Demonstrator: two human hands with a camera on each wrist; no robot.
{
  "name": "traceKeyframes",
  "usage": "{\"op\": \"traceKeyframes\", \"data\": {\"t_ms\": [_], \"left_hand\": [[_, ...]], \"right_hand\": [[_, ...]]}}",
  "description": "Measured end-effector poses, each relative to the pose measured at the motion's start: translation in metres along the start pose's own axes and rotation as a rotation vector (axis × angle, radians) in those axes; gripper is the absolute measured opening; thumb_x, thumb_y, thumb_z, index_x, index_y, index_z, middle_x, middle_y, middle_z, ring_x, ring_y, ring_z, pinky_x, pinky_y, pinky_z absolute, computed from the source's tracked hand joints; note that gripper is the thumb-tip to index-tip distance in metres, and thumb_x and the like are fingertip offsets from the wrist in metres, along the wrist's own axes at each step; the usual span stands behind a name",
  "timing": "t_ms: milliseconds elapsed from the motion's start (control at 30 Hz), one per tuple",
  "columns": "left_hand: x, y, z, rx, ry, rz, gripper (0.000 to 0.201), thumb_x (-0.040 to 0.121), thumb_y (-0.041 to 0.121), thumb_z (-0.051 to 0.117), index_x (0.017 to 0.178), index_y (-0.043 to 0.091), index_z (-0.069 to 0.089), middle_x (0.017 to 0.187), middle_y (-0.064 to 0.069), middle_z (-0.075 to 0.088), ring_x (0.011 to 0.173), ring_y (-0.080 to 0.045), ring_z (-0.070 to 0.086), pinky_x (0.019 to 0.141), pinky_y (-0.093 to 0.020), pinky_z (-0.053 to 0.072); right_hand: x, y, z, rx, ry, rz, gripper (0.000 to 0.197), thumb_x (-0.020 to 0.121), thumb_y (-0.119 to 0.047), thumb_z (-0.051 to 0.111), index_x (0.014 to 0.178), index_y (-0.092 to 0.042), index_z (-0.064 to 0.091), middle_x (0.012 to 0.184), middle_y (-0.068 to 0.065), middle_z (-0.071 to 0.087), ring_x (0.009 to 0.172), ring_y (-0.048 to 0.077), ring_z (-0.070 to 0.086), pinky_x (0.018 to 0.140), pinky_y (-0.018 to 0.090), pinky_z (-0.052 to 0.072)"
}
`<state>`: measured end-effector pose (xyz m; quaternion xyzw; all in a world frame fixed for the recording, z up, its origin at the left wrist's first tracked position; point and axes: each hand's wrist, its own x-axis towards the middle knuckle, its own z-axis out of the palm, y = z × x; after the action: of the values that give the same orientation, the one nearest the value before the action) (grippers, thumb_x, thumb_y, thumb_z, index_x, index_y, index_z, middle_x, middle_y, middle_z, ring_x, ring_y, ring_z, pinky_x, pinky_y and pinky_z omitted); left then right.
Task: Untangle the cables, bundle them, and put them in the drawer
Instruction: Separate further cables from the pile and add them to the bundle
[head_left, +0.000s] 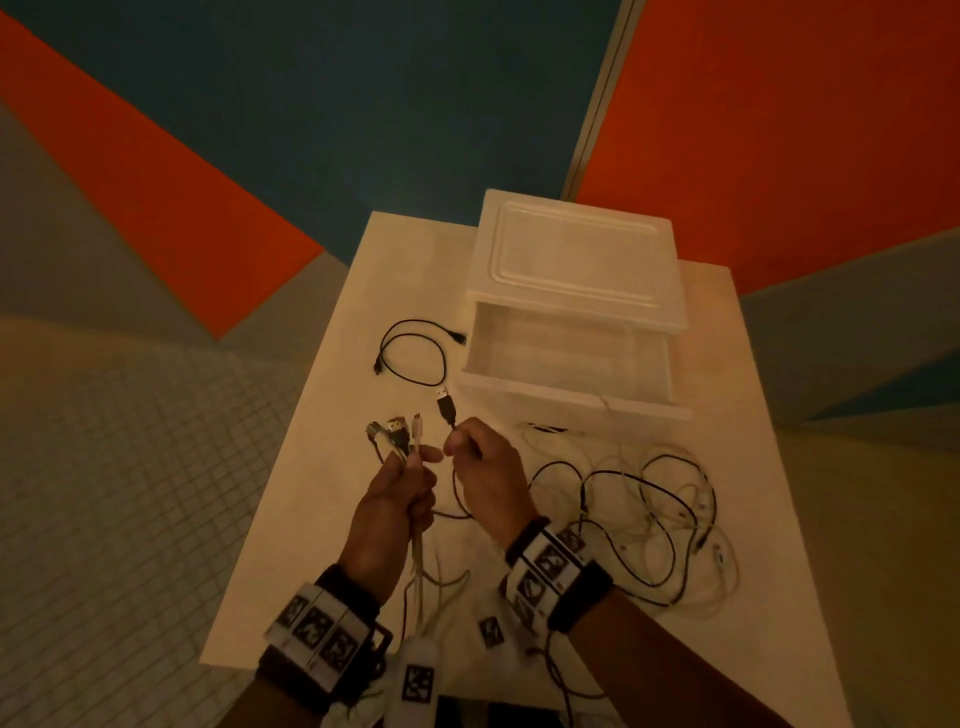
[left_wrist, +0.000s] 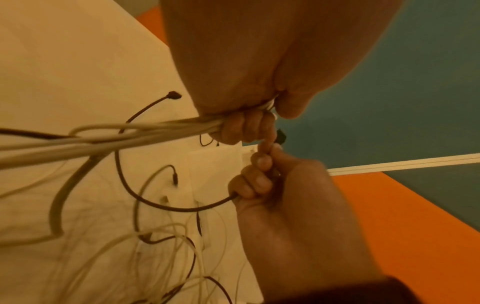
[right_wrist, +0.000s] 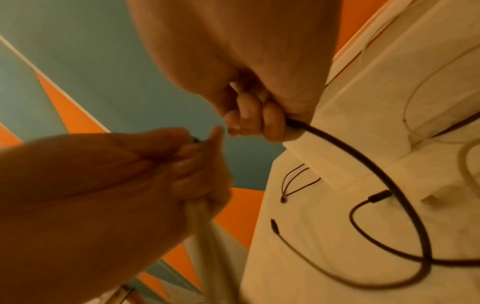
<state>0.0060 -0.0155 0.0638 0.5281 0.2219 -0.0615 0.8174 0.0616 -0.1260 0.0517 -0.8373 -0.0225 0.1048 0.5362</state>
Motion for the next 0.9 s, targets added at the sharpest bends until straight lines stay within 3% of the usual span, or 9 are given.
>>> {"op": "traceKeyframes", "data": {"t_ms": [133,233,367,433,533,600,767,833,900], "left_hand": [[-0.002,-0.008,0.014,0.038,0.038,0.032,0.024,0.102,0.025,0.042,0.104,0.012,0.063,0.078,-0.010,0.043,0.065,-0.017,0.036,0.061,-0.031,0.032],[-0.008,-0.011,0.020,-0.005,0.010,0.012,0.026,0.101,0.023,0.044,0.118,0.013,0.062,0.100,-0.017,0.062,0.092,-0.029,0.058,0.085,-0.043,0.045],[-0.014,-0.013,0.022,-0.008,-0.022,-0.021,0.024,0.100,0.018,0.045,0.114,0.014,0.063,0.113,-0.023,0.065,0.108,-0.034,0.060,0.098,-0.048,0.043],[-0.016,-0.013,0.021,-0.009,-0.011,-0.023,0.023,0.101,0.015,0.044,0.113,0.011,0.063,0.109,-0.023,0.066,0.105,-0.034,0.061,0.095,-0.046,0.046],[-0.018,-0.011,0.019,-0.025,0.043,0.025,0.020,0.101,0.013,0.043,0.100,0.008,0.062,0.080,-0.008,0.063,0.078,-0.021,0.058,0.070,-0.029,0.051],[-0.020,-0.012,0.020,-0.017,0.053,0.047,0.021,0.101,0.014,0.043,0.097,0.009,0.063,0.078,-0.005,0.059,0.074,-0.017,0.054,0.065,-0.025,0.049],[-0.024,-0.014,0.024,-0.042,-0.036,0.044,0.022,0.101,0.012,0.041,0.101,0.002,0.060,0.091,-0.015,0.063,0.088,-0.024,0.059,0.079,-0.033,0.049],[-0.021,-0.011,0.020,-0.066,-0.018,0.085,0.022,0.101,0.011,0.038,0.091,0.006,0.057,0.080,-0.008,0.061,0.077,-0.020,0.054,0.071,-0.031,0.045],[-0.015,-0.004,0.012,-0.153,-0.010,0.126,0.021,0.100,0.009,0.037,0.086,0.009,0.052,0.071,-0.002,0.053,0.064,-0.015,0.047,0.059,-0.025,0.042]], "right_hand": [[-0.037,-0.011,-0.008,0.042,-0.003,0.010,0.026,0.099,-0.014,0.046,0.073,-0.016,0.049,0.062,-0.006,0.050,0.056,0.002,0.043,0.052,0.012,0.032],[-0.051,-0.017,-0.010,0.034,-0.001,-0.010,0.033,0.100,-0.015,0.047,0.069,-0.027,0.048,0.059,-0.009,0.048,0.054,-0.003,0.047,0.051,0.009,0.033],[-0.056,-0.018,-0.014,-0.015,-0.006,0.004,0.039,0.099,-0.015,0.047,0.065,-0.035,0.046,0.060,-0.012,0.051,0.054,-0.003,0.051,0.049,0.008,0.033],[-0.059,-0.017,-0.018,-0.034,-0.067,-0.003,0.032,0.100,-0.018,0.045,0.070,-0.029,0.050,0.063,-0.007,0.055,0.054,0.002,0.051,0.050,0.013,0.035],[-0.069,-0.010,-0.021,-0.080,-0.177,0.004,0.026,0.100,-0.022,0.042,0.082,-0.012,0.057,0.071,0.005,0.061,0.062,0.017,0.056,0.060,0.036,0.044],[-0.074,-0.008,-0.023,-0.057,-0.167,-0.009,0.024,0.099,-0.018,0.044,0.079,-0.014,0.057,0.067,-0.001,0.057,0.059,0.012,0.050,0.058,0.032,0.041],[-0.070,-0.014,-0.020,-0.051,-0.083,-0.073,0.023,0.100,-0.020,0.044,0.082,-0.022,0.058,0.071,-0.005,0.059,0.061,0.006,0.053,0.058,0.021,0.041],[-0.073,-0.013,-0.020,-0.094,-0.134,-0.089,0.022,0.100,-0.020,0.044,0.086,-0.016,0.061,0.073,-0.005,0.063,0.065,0.008,0.057,0.061,0.026,0.044],[-0.082,-0.007,-0.027,-0.071,-0.232,-0.107,0.022,0.098,-0.015,0.046,0.080,-0.016,0.058,0.070,-0.011,0.060,0.067,0.000,0.055,0.064,0.020,0.043]]}}
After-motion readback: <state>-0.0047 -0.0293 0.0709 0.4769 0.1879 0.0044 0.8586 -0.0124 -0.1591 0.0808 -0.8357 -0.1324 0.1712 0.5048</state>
